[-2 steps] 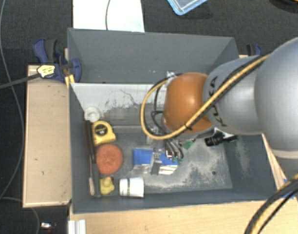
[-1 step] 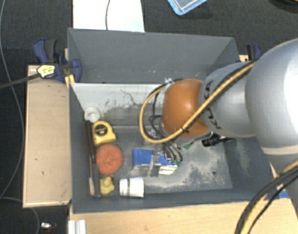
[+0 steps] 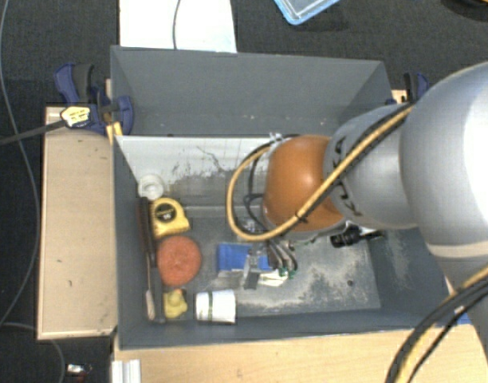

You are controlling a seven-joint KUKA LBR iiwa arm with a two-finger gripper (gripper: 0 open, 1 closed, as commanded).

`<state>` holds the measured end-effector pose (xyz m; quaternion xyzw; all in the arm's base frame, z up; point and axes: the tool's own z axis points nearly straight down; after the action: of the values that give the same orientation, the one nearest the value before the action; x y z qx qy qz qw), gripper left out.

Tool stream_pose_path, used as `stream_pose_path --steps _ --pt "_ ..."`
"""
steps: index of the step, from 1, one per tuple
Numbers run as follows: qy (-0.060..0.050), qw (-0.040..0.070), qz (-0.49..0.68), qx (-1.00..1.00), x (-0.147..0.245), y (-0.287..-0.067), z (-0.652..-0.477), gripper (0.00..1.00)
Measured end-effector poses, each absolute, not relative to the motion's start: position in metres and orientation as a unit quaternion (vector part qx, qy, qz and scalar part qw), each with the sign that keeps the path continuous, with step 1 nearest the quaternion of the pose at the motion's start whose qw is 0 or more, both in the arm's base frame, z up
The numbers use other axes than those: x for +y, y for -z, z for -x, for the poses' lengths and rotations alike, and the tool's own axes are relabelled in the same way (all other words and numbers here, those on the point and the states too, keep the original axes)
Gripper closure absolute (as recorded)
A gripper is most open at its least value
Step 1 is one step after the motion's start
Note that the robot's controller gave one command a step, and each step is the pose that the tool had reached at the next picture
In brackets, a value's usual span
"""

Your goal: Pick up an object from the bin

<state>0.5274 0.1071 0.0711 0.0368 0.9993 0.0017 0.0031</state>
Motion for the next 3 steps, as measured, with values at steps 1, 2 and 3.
stream_pose_path --steps 1,2,3 --pt "-0.002 0.003 -0.038 0.999 0.107 -0.071 -0.527 1.0" --pt "-0.001 -0.001 -0.038 0.999 0.107 -0.107 -0.525 1.0" --pt "-0.002 0.004 -0.039 0.999 0.107 -0.133 -0.527 1.0"
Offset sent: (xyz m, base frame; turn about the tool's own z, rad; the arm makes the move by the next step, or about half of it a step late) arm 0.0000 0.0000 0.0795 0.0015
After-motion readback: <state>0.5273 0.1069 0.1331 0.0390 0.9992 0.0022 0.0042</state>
